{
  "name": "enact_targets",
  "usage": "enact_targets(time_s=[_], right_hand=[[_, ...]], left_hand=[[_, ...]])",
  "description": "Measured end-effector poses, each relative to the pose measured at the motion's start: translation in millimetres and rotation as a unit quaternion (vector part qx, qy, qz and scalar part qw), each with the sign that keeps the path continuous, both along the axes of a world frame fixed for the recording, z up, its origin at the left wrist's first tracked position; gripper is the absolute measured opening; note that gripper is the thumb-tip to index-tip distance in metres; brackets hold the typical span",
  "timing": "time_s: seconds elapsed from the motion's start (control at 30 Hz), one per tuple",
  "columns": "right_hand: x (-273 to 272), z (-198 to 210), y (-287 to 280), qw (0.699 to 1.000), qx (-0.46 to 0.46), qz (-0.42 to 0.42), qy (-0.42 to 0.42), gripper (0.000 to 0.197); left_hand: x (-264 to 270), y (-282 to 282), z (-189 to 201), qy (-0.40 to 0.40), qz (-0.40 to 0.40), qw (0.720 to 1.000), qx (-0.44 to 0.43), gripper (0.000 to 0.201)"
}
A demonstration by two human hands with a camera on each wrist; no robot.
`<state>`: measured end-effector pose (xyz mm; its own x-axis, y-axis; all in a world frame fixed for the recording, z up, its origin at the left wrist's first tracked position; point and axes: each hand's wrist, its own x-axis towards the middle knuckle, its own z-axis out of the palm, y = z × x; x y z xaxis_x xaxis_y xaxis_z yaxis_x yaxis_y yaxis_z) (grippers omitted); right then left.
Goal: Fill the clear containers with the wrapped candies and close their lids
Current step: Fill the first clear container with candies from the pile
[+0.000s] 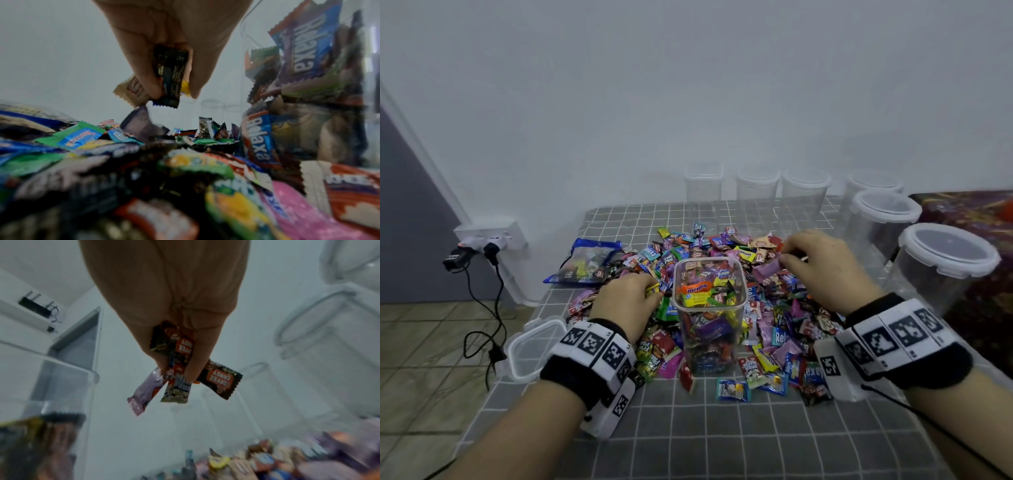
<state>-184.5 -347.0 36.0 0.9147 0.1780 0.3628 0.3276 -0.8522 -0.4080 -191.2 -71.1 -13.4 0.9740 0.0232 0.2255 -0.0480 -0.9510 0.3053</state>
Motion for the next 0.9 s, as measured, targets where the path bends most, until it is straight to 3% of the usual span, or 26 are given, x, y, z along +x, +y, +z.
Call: enact_targets(time_s=[0.3,0.6,0.77,0.9], right_hand=[[-18.8,34.8,37.1,0.984,0.064,0.102,-0.129,0.008],[-29.1,16.2,74.5,0.974,-0.003,0.206,-0.096,0.020],[-30.5,10.7,78.2,0.973,-0.008,0.213,-0.091,0.017],[-29.5,10.3,78.9,0.975,0.028,0.207,-0.080,0.029]], left_hand=[[-0.4,-0.5,-0.8,-0.011,-0.002,1.000,-0.014,0.029],[-4.0,-4.1,2.0,-0.013,-0.005,1.000,-0.002,0.028],[-3.3,-3.0,1.6,-0.009,-0.005,1.000,-0.001,0.028],[-3.9,-2.8,1.5,-0.007,-0.008,1.000,-0.016,0.028]])
